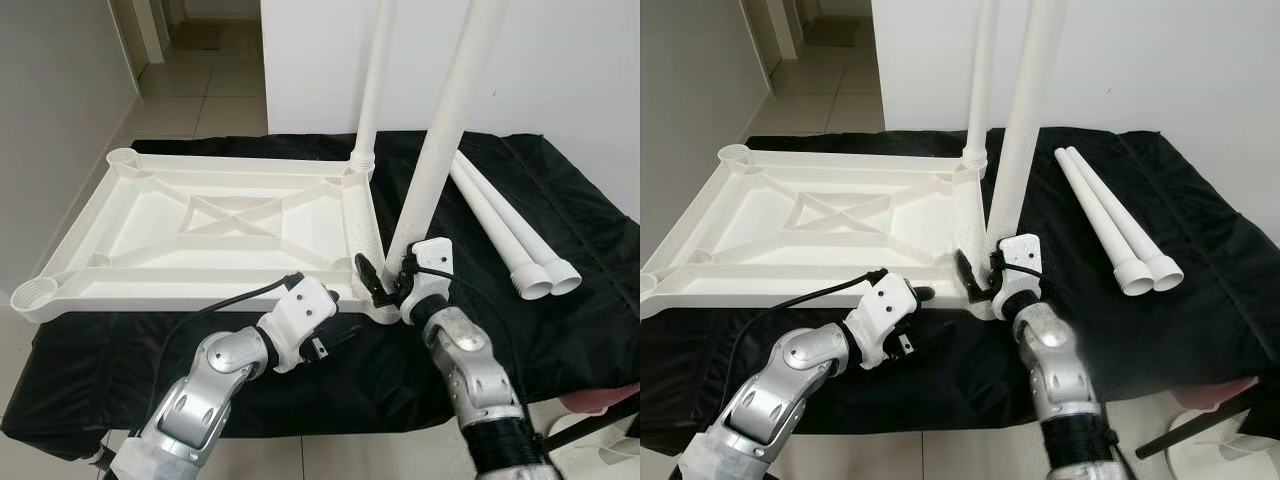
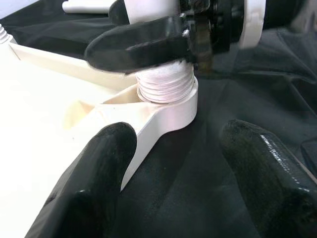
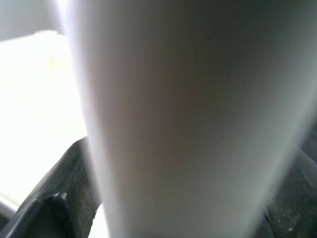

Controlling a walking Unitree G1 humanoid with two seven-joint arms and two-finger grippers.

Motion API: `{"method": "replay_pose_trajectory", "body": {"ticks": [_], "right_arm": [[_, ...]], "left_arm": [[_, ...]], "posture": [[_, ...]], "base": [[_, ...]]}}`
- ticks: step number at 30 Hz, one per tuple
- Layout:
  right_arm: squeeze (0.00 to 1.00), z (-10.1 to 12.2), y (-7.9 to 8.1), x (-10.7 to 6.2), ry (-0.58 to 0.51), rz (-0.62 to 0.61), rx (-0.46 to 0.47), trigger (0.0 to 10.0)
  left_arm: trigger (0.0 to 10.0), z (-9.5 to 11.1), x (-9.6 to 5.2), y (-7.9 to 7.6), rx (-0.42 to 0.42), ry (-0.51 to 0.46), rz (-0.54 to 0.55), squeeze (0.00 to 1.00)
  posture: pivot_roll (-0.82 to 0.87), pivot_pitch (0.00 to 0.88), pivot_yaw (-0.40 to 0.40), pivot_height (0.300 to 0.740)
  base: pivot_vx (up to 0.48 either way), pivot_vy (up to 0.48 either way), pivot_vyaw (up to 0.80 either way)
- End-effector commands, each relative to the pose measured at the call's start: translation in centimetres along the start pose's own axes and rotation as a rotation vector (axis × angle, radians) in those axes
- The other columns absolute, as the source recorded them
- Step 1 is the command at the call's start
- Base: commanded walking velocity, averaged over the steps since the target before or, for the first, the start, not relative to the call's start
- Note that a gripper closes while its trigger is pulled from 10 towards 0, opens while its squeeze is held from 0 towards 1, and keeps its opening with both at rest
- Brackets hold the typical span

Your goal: Building children table

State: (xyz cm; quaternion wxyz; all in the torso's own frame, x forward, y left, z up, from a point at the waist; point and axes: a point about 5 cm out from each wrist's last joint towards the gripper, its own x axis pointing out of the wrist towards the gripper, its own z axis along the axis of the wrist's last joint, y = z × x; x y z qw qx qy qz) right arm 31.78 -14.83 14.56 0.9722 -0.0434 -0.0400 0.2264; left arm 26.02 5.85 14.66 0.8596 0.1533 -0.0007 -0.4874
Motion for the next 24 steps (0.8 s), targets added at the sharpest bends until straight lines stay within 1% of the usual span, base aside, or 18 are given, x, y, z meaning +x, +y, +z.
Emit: {"method": "replay_pose_trajectory", "body": {"ticks": [1,2,5,6,7,8,9,10,12,16,18,19,22,23,24], "right_arm": [[0.0,0.0,0.3,0.2,-0.006,0.054,0.0,10.0],[0.0,-0.2,-0.2,0.2,0.007,0.122,-0.022,10.0],[0.0,-0.4,-0.4,0.2,0.02,0.164,-0.029,10.0],[0.0,-0.6,-0.5,0.2,0.028,0.186,-0.035,7.1],[0.0,-0.6,-0.5,0.2,0.028,0.186,-0.035,7.1],[0.0,-0.8,-0.7,0.2,0.039,0.201,-0.041,2.2],[0.0,-0.8,-0.7,0.2,0.039,0.201,-0.041,2.2],[0.0,-1.0,-0.8,0.2,0.049,0.215,-0.046,0.0],[0.0,-1.0,-0.8,0.2,0.049,0.215,-0.046,0.0],[0.0,-2.1,-1.2,-0.2,0.087,0.233,-0.074,0.0],[0.0,-2.1,-1.2,-0.2,0.087,0.233,-0.074,0.0],[0.0,-2.3,-1.2,-0.3,0.084,0.238,-0.056,0.0],[0.0,-2.5,-1.1,-0.4,0.083,0.239,-0.046,0.0],[0.0,-2.5,-1.0,-0.5,0.071,0.222,-0.018,10.0],[0.0,-2.5,-1.0,-0.5,0.071,0.222,-0.018,10.0]], "left_arm": [[10.0,-0.1,-0.1,0.6,0.011,0.009,0.066,0.0],[10.0,-0.2,0.0,0.6,0.014,0.009,0.069,0.0],[10.0,-0.2,0.0,0.5,0.013,0.008,0.07,0.0],[10.0,-0.2,0.1,0.5,0.012,0.008,0.07,0.0],[10.0,-0.2,0.1,0.5,0.012,0.008,0.07,0.0],[10.0,-0.2,0.1,0.4,0.011,0.007,0.07,0.0],[10.0,-0.2,0.1,0.4,0.011,0.007,0.07,0.0],[10.0,-0.2,0.1,0.4,0.01,0.007,0.069,0.0],[10.0,-0.2,0.1,0.4,0.01,0.007,0.069,0.0],[10.0,-0.5,0.0,0.2,0.005,0.012,0.073,0.0],[10.0,-0.5,0.0,0.2,0.005,0.012,0.073,0.0],[10.0,-0.5,0.1,0.3,0.005,0.012,0.078,0.0],[10.0,-0.5,0.1,0.4,0.005,0.013,0.081,0.0],[10.0,-0.5,0.1,0.6,0.007,0.014,0.085,0.0],[10.0,-0.5,0.1,0.6,0.007,0.014,0.085,0.0]], "posture": [[0.0,0.0,-0.039,0.74],[0.0,0.0,-0.04,0.74],[0.0,0.0,-0.043,0.74],[0.0,0.0,-0.043,0.74],[0.0,0.0,-0.043,0.74],[0.0,0.0,-0.046,0.74],[0.0,0.0,-0.046,0.74],[0.0,0.0,-0.046,0.74],[0.0,0.0,-0.046,0.74],[0.01,0.0,-0.056,0.74],[0.01,0.0,-0.056,0.74],[0.01,0.0,-0.057,0.74],[0.01,0.0,-0.057,0.74],[0.01,0.0,-0.057,0.74],[0.01,0.0,-0.057,0.74]], "base": [[0.0,0.0,0.0],[0.0,0.0,0.0],[0.0,0.0,0.0],[0.0,0.0,0.0],[0.0,0.0,0.0],[0.0,0.0,0.0],[0.0,0.0,0.0],[0.0,0.0,0.0],[0.0,0.0,0.0],[0.0,0.0,0.0],[0.0,0.0,0.0],[0.0,0.0,0.0],[0.0,0.0,0.0],[0.0,0.0,0.0],[0.0,0.0,0.0]]}}
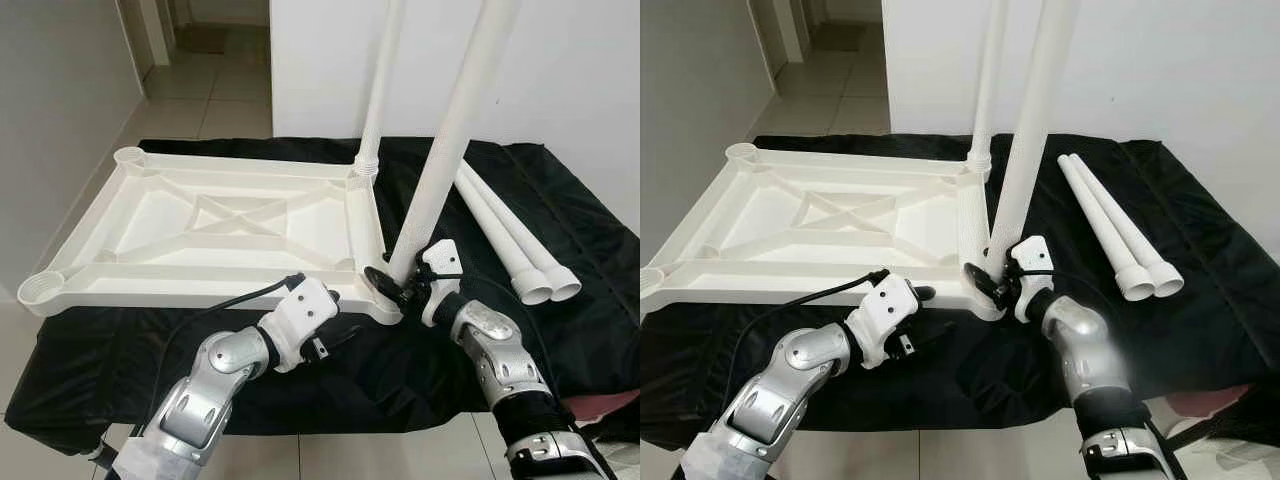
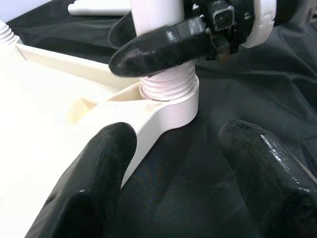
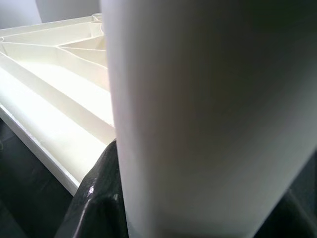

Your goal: Building children table

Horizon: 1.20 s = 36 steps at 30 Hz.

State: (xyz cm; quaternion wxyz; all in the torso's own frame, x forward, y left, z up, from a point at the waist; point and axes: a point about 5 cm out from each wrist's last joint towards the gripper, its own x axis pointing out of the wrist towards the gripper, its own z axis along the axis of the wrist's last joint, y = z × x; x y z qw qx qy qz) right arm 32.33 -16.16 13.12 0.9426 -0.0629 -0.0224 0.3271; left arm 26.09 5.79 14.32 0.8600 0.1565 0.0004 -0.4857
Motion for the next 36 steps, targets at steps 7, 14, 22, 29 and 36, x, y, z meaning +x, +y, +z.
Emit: {"method": "replay_pose_trajectory", "body": {"ticks": [7,14,22,29,36], "right_arm": [[0.0,-0.9,1.4,0.0,0.0,-0.172,0.05,10.0],[0.0,-1.2,1.9,0.3,0.003,-0.253,0.067,10.0],[0.0,-1.5,2.0,0.2,0.039,-0.6,0.171,10.0],[0.0,-1.4,3.9,0.8,0.038,-0.794,0.225,10.0],[0.0,-0.2,4.9,1.9,-0.02,-0.73,0.211,10.0]], "left_arm": [[10.0,-0.4,0.0,1.6,0.035,0.025,0.106,0.0],[10.0,-0.4,0.0,1.9,0.034,0.023,0.108,0.0],[10.0,-1.0,-0.3,1.5,0.028,0.037,0.099,0.0],[10.0,-1.1,-0.3,1.2,0.007,0.035,0.107,0.0],[10.0,-1.3,-0.5,0.3,-0.01,0.036,0.082,0.0]], "posture": [[0.03,0.0,-0.054,0.74],[0.03,0.0,-0.05,0.74],[0.03,0.0,-0.052,0.74],[0.04,0.0,-0.053,0.74],[0.03,0.0,-0.047,0.74]], "base": [[0.0,0.0,0.0],[0.0,0.0,0.0],[0.0,0.0,0.0],[0.0,0.0,0.0],[0.0,0.0,0.0]]}}
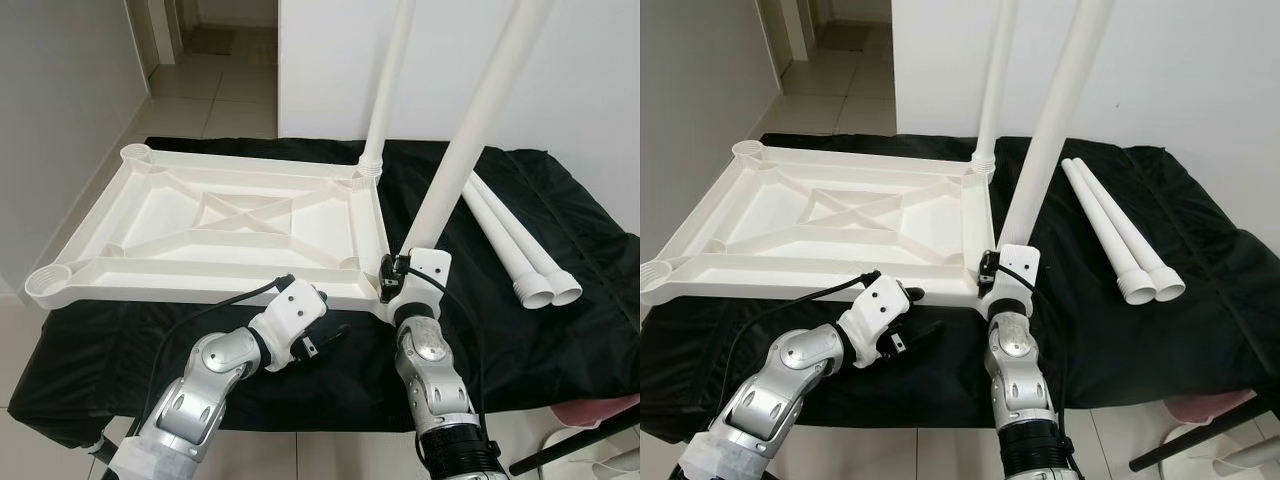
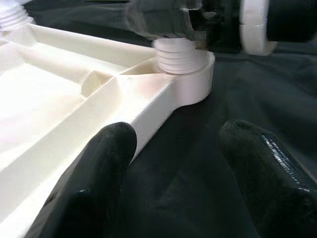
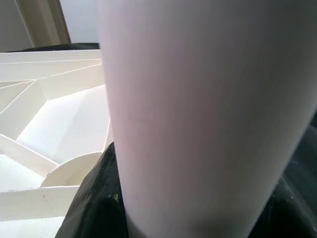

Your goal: Building children table

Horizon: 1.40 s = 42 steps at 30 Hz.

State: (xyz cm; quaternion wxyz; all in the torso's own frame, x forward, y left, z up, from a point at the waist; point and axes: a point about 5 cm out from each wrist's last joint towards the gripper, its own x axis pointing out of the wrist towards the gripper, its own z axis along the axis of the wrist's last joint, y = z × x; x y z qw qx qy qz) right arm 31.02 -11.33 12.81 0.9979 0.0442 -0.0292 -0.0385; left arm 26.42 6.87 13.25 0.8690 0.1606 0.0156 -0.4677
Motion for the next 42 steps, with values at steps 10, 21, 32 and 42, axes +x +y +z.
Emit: {"method": "replay_pose_trajectory", "body": {"ticks": [10,21,32,42], "right_arm": [[1.0,0.9,-1.7,0.8,-0.025,0.092,0.016,10.0],[0.0,0.9,-3.0,1.0,-0.027,0.351,-0.052,10.0],[0.0,0.3,-4.0,1.6,0.013,0.623,-0.145,8.9],[0.0,0.1,-4.5,2.3,0.027,0.695,-0.205,0.0]], "left_arm": [[10.0,0.3,-0.1,-0.4,-0.021,-0.011,0.049,0.0],[10.0,0.3,0.0,-1.0,-0.033,-0.015,0.046,0.0],[10.0,0.4,0.0,-1.3,-0.036,-0.014,0.038,0.0],[10.0,0.5,0.2,-1.6,-0.033,-0.019,0.015,0.0]], "posture": [[0.02,0.0,-0.059,0.74],[0.03,0.0,-0.073,0.74],[0.03,0.0,-0.061,0.74],[0.03,0.0,-0.057,0.74]], "base": [[0.0,0.0,0.0],[0.0,0.0,0.0],[0.0,0.0,0.0],[0.0,0.0,0.0]]}}
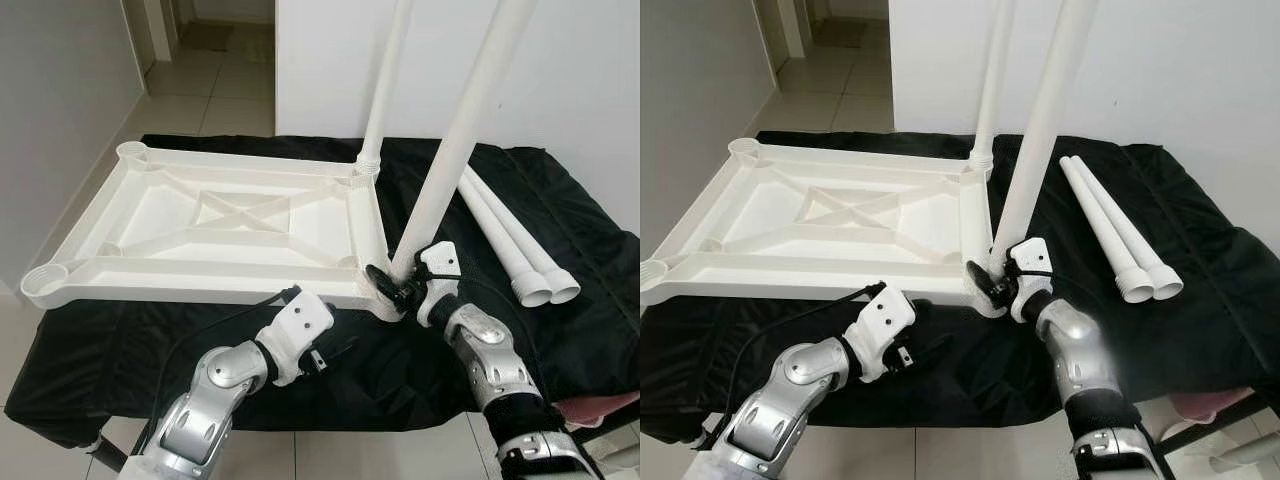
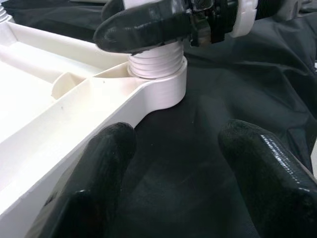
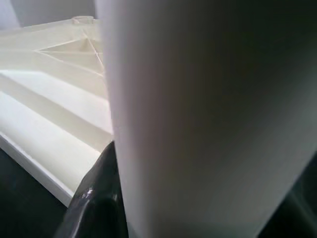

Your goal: Building children table

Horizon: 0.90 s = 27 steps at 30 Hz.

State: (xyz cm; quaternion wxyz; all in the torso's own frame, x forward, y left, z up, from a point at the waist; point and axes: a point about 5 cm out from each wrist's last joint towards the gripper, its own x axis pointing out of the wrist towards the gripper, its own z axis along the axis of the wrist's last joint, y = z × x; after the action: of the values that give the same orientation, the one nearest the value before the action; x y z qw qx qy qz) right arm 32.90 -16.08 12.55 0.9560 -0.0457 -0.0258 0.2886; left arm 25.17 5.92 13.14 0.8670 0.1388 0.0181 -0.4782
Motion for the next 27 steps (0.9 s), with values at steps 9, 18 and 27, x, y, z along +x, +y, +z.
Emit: {"method": "replay_pose_trajectory", "body": {"ticks": [9,18,27], "right_arm": [[0.0,-0.3,0.0,-0.4,0.007,0.02,0.013,10.0],[0.0,-0.5,0.4,0.1,0.063,-0.26,0.038,10.0],[0.0,-0.7,1.6,0.2,0.045,-0.467,0.092,10.0]], "left_arm": [[10.0,0.2,0.0,-0.4,0.0,0.001,0.033,0.0],[10.0,0.0,-0.2,-0.3,-0.004,0.01,0.039,0.0],[10.0,0.2,-0.1,-0.1,-0.003,0.008,0.037,0.0]], "posture": [[0.03,0.0,-0.064,0.74],[0.03,0.0,-0.056,0.74],[0.02,0.0,-0.044,0.74]], "base": [[0.0,0.0,0.0],[0.0,0.0,0.0],[0.0,0.0,0.0]]}}
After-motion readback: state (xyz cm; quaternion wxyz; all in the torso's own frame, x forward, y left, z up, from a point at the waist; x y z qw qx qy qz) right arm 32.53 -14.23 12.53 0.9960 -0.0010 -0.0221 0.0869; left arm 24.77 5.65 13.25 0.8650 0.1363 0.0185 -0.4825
